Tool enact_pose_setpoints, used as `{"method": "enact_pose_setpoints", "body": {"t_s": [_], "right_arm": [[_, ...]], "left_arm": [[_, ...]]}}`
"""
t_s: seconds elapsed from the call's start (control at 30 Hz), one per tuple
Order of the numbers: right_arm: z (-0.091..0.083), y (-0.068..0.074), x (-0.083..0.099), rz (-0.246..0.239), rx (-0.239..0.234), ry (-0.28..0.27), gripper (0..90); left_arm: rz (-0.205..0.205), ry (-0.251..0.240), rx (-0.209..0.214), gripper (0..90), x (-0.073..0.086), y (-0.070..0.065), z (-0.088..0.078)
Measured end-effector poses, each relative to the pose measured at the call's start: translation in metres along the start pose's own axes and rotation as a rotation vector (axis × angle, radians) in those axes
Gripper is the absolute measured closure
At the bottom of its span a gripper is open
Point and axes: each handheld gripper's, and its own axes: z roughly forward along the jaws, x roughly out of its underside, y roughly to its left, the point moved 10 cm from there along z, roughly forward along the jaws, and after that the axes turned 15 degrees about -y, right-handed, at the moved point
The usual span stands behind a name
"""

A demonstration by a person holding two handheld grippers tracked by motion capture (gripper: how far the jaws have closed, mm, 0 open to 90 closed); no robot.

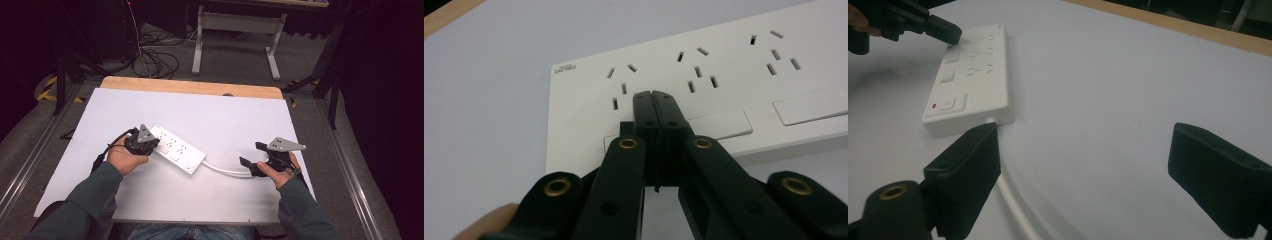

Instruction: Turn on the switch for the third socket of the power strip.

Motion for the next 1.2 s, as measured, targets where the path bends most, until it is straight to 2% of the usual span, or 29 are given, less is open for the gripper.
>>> {"method": "enact_pose_setpoints", "body": {"t_s": [0.13,0.2,0.27,0.33,0.37,0.4,0.53,0.6,0.67,0.7,0.8,0.83,1.07,1.1,1.2], "right_arm": [[0.0,0.0,0.0,0.0,0.001,0.001,14.0],[0.0,0.0,0.0,0.0,0.001,0.001,14.0],[0.0,0.0,0.001,-0.005,0.001,0.003,14.0],[0.0,0.0,0.001,-0.005,0.0,0.003,14.0],[0.0,0.0,0.0,-0.005,0.0,0.003,14.0],[0.0,0.0,0.0,-0.005,0.0,0.003,14.0],[-0.001,0.0,0.0,0.0,0.002,0.001,14.0],[-0.001,0.0,0.0,0.0,0.003,0.001,14.0],[-0.001,0.0,0.0,-0.001,0.002,0.0,14.0],[-0.002,0.0,0.0,0.0,0.004,-0.001,14.0],[-0.003,0.0,-0.001,0.0,0.007,-0.003,14.0],[-0.002,0.001,-0.001,-0.002,0.006,-0.003,14.0],[0.001,0.001,0.0,-0.007,0.002,0.008,14.0],[0.0,0.0,0.0,-0.006,0.003,0.006,14.0],[0.0,0.0,-0.001,-0.004,0.004,0.002,14.0]], "left_arm": [[-0.006,0.005,-0.005,90.0,0.002,0.004,0.0],[-0.021,0.001,-0.001,90.0,0.002,0.003,0.0],[-0.008,0.004,-0.01,90.0,0.002,0.004,0.0],[-0.016,-0.001,0.016,90.0,0.003,-0.002,0.002],[-0.006,0.005,0.025,90.0,0.002,-0.005,0.002],[0.017,0.007,0.013,90.0,0.002,-0.005,0.002],[-0.006,0.001,0.015,90.0,0.002,-0.005,0.002],[-0.003,0.002,0.014,90.0,0.002,-0.004,0.002],[-0.013,-0.008,0.002,90.0,0.001,-0.003,0.001],[-0.028,-0.039,-0.01,90.0,-0.004,0.0,-0.002],[-0.028,-0.054,-0.017,90.0,-0.007,0.003,-0.006],[-0.031,-0.064,-0.031,90.0,-0.008,0.005,-0.008],[-0.072,-0.106,-0.056,90.0,-0.013,0.014,-0.018],[-0.065,-0.106,-0.061,90.0,-0.013,0.015,-0.019],[-0.073,-0.125,-0.062,90.0,-0.016,0.015,-0.021]]}}
